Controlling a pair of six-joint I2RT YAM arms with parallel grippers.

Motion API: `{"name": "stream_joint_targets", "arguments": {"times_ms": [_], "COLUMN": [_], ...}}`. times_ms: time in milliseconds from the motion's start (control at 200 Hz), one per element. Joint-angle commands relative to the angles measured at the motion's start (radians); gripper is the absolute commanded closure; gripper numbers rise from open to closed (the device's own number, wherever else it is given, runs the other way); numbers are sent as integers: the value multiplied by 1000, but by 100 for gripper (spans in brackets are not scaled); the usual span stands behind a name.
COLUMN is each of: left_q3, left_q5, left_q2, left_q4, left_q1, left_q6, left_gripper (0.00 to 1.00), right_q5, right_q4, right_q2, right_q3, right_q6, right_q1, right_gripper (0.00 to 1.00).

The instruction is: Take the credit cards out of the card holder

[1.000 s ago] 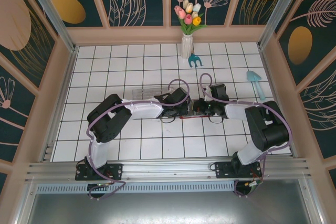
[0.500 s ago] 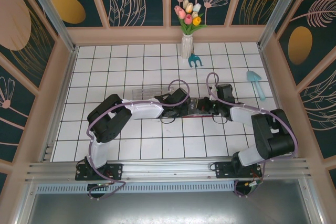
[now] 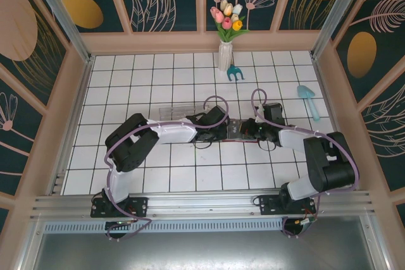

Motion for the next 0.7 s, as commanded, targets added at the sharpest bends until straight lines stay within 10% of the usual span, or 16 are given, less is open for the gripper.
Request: {"name": "stream_joint_targets", "arguments": {"times_ms": [0,691], "left_q3": [0,42], "left_q5": [29,8], "left_q2": [-49,68], "left_q4": [42,-49], "left_q1": [-1,-2], "left_q6": [35,19], "left_gripper": [100,100], "right_q5": [-29,-2], "right_q4": [7,-16], "right_q2": [29,30], "right_q3": [-9,10], "right_q6": [13,0], "right_q1": [-2,-15], "right_gripper": [100,100]}}
